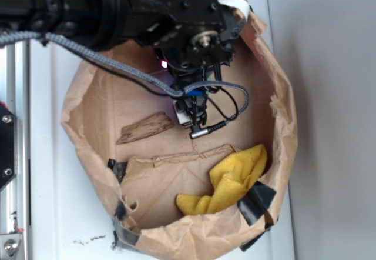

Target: Grab the green ball.

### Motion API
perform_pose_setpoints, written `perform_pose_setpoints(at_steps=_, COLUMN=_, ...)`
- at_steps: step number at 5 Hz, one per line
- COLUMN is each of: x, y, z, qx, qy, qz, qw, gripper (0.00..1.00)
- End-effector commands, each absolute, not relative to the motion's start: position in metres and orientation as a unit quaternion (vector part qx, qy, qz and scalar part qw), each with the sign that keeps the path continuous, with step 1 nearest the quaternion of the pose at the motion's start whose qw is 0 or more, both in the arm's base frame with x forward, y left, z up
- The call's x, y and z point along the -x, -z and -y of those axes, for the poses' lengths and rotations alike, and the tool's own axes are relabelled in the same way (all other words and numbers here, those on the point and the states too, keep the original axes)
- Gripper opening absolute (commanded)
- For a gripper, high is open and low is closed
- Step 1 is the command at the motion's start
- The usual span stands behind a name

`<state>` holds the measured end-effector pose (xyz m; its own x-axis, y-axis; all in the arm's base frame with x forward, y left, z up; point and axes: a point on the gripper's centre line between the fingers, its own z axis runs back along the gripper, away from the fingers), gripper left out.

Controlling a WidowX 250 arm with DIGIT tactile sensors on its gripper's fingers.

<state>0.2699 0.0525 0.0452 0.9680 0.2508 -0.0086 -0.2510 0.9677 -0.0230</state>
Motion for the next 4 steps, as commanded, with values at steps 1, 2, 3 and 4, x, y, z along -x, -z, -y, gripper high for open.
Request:
perform_pose_setpoints(at_steps=1, x=-0.2706, y=-0.0564, z=-0.0568, qx=0.021, qy=-0.137, qz=0.031, qw=0.990, gripper=1.00)
perform_pose_setpoints(at_steps=2, x=-0.2727, y=-0.0551, z=-0.0568, qx=0.019, qy=-0.141, qz=0.023, qw=0.990, gripper=1.00)
perform_pose_setpoints(at_steps=3, x=-0.2727, y=-0.0551, z=-0.0568, qx=0.019, qy=-0.141, qz=0.023, qw=0.990, gripper=1.00)
perform_pose_setpoints(at_steps=4, x=-0.2727, y=-0.0551, z=-0.0568, qx=0.019, qy=-0.141, qz=0.023, qw=0.990, gripper=1.00)
